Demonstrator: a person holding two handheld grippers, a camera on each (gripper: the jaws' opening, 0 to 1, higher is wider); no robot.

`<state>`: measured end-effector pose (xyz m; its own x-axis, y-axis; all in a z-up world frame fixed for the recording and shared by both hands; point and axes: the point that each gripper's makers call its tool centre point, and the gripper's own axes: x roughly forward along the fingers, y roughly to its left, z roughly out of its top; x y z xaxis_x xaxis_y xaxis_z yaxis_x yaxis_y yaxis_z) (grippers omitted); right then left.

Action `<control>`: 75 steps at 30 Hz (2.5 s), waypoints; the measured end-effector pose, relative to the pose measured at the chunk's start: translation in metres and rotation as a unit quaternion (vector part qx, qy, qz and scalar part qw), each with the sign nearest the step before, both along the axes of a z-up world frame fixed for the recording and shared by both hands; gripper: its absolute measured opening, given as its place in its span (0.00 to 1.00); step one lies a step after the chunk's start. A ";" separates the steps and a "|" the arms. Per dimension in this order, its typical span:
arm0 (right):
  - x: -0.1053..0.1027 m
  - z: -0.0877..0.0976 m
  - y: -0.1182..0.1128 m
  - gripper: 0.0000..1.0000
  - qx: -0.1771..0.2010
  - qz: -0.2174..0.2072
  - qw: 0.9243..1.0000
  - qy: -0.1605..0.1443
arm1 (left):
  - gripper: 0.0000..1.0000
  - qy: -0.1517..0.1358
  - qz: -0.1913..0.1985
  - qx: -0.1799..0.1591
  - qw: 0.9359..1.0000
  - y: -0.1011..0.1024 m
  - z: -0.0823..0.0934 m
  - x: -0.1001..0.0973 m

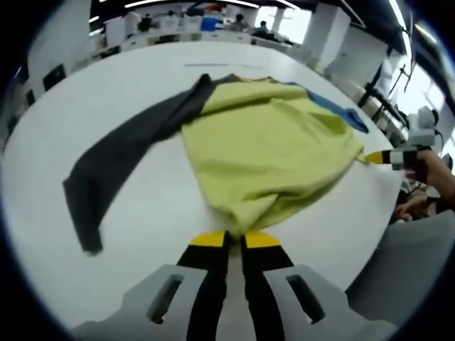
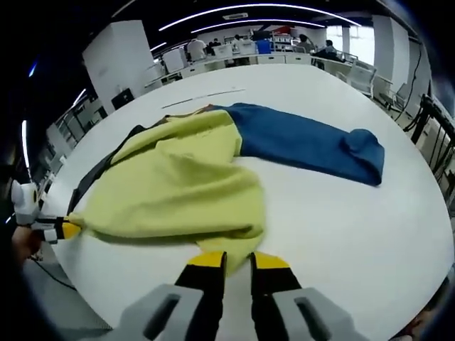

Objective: Fold the garment on the visible template until the final outline fits inside the template.

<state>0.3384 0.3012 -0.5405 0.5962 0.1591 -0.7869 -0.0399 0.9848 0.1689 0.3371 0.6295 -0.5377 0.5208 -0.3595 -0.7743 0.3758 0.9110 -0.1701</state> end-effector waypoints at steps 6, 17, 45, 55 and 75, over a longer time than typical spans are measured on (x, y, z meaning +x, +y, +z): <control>0.000 -0.001 -0.001 0.01 -0.017 0.009 1.000 -0.004 | 0.01 -0.004 0.002 -0.007 1.000 0.000 0.000 -0.001; -0.005 0.009 -0.001 0.00 -0.015 0.039 0.999 -0.021 | 0.00 -0.016 0.015 -0.036 0.999 0.000 0.015 -0.001; -0.070 0.024 -0.019 0.00 -0.007 0.102 0.995 0.014 | 0.00 0.064 0.006 -0.021 0.998 0.006 0.020 -0.049; -0.090 0.010 -0.023 0.00 0.001 0.102 0.994 0.043 | 0.00 0.119 0.024 -0.024 0.992 0.004 0.011 -0.077; -0.097 0.007 -0.025 0.10 0.033 0.065 0.996 0.056 | 0.20 0.152 0.022 0.009 0.988 0.007 0.000 -0.095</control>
<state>0.2414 0.2764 -0.5337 0.4754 0.2831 -0.8330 -0.1438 0.9591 0.2439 0.2419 0.6370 -0.5380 0.2777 -0.3264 -0.9035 0.2698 0.9291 -0.2528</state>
